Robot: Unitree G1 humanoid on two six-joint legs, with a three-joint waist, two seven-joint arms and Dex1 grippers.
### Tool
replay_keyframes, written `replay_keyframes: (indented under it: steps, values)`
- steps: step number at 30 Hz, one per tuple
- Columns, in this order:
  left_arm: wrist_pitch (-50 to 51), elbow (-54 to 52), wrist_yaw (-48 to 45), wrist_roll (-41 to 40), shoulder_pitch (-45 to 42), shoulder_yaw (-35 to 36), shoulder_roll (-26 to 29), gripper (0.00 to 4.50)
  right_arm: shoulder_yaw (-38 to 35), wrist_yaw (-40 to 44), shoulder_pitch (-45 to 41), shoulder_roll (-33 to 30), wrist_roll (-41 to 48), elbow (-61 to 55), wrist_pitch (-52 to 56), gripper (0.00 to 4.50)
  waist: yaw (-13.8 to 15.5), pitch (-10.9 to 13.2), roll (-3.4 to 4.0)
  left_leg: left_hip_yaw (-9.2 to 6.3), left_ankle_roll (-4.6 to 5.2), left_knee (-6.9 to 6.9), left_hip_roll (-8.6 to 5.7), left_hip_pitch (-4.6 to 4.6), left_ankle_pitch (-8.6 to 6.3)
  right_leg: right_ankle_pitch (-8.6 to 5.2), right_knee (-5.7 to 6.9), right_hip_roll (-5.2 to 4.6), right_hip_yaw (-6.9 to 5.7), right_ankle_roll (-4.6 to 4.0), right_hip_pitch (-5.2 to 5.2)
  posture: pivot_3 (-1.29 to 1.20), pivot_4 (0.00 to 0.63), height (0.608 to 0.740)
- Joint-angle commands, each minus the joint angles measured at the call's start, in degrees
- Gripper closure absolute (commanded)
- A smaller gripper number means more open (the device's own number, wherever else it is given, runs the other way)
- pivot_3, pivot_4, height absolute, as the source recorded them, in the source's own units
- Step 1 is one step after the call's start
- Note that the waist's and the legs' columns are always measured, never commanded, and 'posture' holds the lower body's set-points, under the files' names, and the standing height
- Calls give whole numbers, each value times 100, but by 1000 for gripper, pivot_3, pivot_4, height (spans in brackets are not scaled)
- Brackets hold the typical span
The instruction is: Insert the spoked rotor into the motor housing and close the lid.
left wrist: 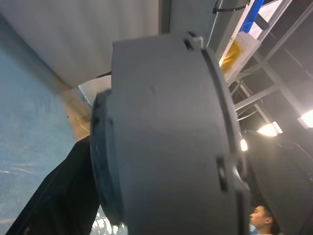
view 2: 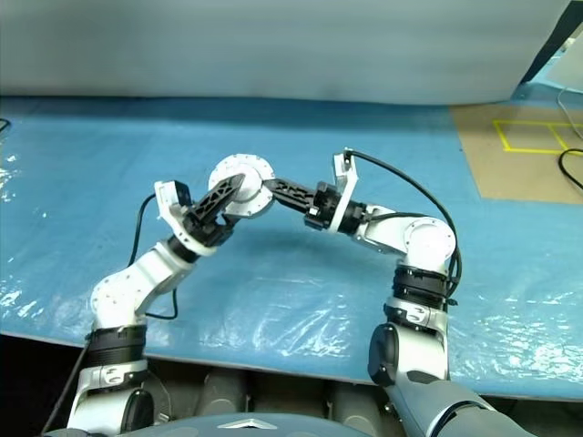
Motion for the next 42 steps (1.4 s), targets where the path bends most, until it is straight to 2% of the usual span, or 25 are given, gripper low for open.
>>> replay_keyframes:
  steps: [1,3,6,10,14,22,24,26,36,42]
  values:
    - [-289,45,-46,391,-210,-6,-47,21,54,50,-80,29,333,-176,-84,3319,-6,0,0,0,0,2,0,0,0,1,1,0,1,1,0,0,150,740]
    - [-326,14,-102,529,-175,-9,-43,21,65,23,-64,14,356,-183,-112,3319,-9,0,0,-1,0,3,-1,0,0,1,1,0,1,2,0,0,150,740]
    - [-418,-69,-169,621,-93,55,-83,572,45,-39,-42,18,389,-176,-149,3319,-5,0,0,-6,0,3,-1,-3,0,1,2,0,-1,2,0,0,150,740]
    - [-458,-90,52,905,-104,-35,-94,1820,39,-82,-38,40,422,-155,-193,3319,1,0,0,-11,0,4,-5,-11,0,1,1,-1,-4,2,-1,0,150,740]
    - [-486,-132,-134,690,-148,71,-199,1835,80,-49,-46,37,405,-134,-244,3319,1,0,0,-14,0,6,-5,-11,0,1,2,-1,-5,2,-1,0,150,740]
    - [-629,-80,97,770,-343,200,-188,1837,374,219,33,-86,69,-407,-628,3319,-2,0,0,-15,0,9,-5,-12,0,1,4,-1,-5,2,-1,0,150,740]
    - [-609,-39,140,724,-405,261,-150,1837,352,163,42,-97,109,-294,-671,2587,0,0,0,-17,0,9,-5,-12,0,1,4,-1,-6,2,-1,0,150,740]
    - [-642,-21,186,706,-437,332,-151,1876,231,-16,18,-47,282,-62,-618,2043,-7,0,0,-18,0,10,-5,-12,0,1,5,-1,-6,2,-1,0,150,740]
    - [-981,85,402,842,-534,724,-30,1876,217,-243,8,-60,465,158,-658,2043,-2,0,-1,-22,0,10,-6,-16,0,1,3,-1,-8,2,-1,0,150,740]
    - [-2154,1086,604,1897,-1050,1256,616,1876,303,-236,57,-56,370,160,-724,2043,-28,1,-1,-28,0,11,-5,-12,1,1,7,2,-11,3,-1,0,150,740]
